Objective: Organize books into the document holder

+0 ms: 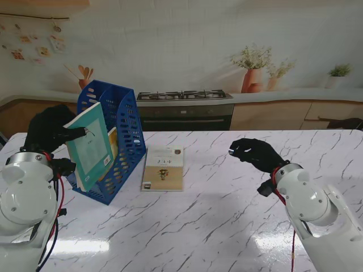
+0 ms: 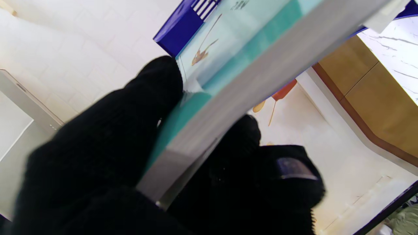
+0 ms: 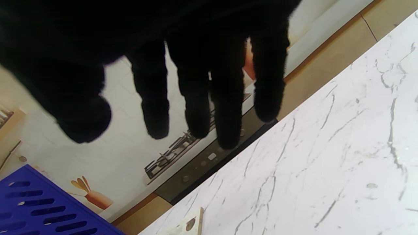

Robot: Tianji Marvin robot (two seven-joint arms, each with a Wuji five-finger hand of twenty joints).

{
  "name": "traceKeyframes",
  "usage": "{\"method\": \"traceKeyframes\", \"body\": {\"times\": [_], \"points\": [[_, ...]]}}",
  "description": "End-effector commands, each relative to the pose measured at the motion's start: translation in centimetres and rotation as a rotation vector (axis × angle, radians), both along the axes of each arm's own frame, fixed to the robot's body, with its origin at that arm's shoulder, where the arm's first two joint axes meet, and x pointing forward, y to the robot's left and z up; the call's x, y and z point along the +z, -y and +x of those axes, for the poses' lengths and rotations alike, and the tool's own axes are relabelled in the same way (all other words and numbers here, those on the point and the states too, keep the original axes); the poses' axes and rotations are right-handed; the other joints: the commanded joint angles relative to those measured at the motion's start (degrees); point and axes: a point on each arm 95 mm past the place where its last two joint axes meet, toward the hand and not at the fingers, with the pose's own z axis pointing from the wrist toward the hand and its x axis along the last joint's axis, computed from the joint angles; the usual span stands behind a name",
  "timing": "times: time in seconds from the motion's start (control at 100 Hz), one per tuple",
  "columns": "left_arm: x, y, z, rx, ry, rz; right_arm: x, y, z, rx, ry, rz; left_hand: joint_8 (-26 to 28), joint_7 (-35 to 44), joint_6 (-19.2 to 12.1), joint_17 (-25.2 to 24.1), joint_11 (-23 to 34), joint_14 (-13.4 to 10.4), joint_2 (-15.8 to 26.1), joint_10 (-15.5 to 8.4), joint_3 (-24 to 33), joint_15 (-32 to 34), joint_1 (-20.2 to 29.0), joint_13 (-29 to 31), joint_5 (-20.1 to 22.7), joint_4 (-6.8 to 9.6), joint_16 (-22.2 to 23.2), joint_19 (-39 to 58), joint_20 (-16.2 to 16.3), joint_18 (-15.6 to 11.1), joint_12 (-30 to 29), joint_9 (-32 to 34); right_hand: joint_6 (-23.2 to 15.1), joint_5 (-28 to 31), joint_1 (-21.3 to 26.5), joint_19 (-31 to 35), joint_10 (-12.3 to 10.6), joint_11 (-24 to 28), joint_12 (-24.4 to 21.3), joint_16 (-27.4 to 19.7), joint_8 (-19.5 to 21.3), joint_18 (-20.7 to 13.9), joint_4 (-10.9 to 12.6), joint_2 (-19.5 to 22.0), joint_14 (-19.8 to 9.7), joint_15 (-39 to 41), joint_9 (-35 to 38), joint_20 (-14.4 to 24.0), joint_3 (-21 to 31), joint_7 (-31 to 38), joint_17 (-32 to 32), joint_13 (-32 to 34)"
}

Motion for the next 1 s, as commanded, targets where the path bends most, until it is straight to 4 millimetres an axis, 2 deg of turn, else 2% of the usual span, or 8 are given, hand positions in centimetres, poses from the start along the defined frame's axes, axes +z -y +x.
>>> {"method": "traceKeyframes", "body": {"times": [0.0, 0.44, 0.99], "points": [[0.0, 0.2, 0.8, -0.020, 0.022, -0.010, -0.2, -0.3, -0.3, 0.002, -0.007, 0.010, 1.36, 3.13, -2.84, 1.12, 0.19, -4.43, 2.11, -5.17, 10.18, 0.22, 6.73, 3.15, 1.93, 5.52, -1.88, 8.67, -0.21, -8.24, 1.16, 3.04, -0.32, 1.37, -0.52, 0.52, -0.25, -0.47, -0.59, -0.10, 1.19, 11.69, 3.04, 0.73, -0.02, -0.51, -0.69, 0.26, -0.76, -1.00, 0.14, 1.20], [-1.8, 0.4, 4.8, -0.001, 0.111, -0.019, -0.6, -0.2, -0.3, -0.005, -0.034, 0.027, 1.50, 3.27, -3.93, 1.11, 0.21, -4.86, 1.78, -5.92, 10.82, 0.31, 6.05, 3.14, 1.96, 4.49, -2.04, 8.75, -0.10, -8.06, 1.17, 3.04, 0.35, 1.01, -0.51, 0.67, 0.15, -0.26, -0.52, -0.11, 1.17, 11.58, 2.97, 0.97, 0.10, -0.22, -1.42, 0.10, -0.21, -1.08, 0.01, 0.60], [-7.4, 0.7, 5.9, 0.019, 0.107, -0.097, -0.8, 0.1, -0.3, -0.018, -0.042, 0.033, 1.98, 3.25, -4.84, 1.07, 0.39, -5.27, 1.99, -6.75, 11.12, 0.02, 5.66, 3.13, 1.63, 3.54, -2.24, 8.33, -0.18, -8.29, 1.43, 2.64, -0.25, 0.96, -0.18, 0.75, -0.23, -0.32, -0.61, -0.15, 1.29, 11.41, 3.07, 1.43, -0.20, -0.19, -1.30, -0.03, -1.60, -1.13, 0.11, 0.94]]}}
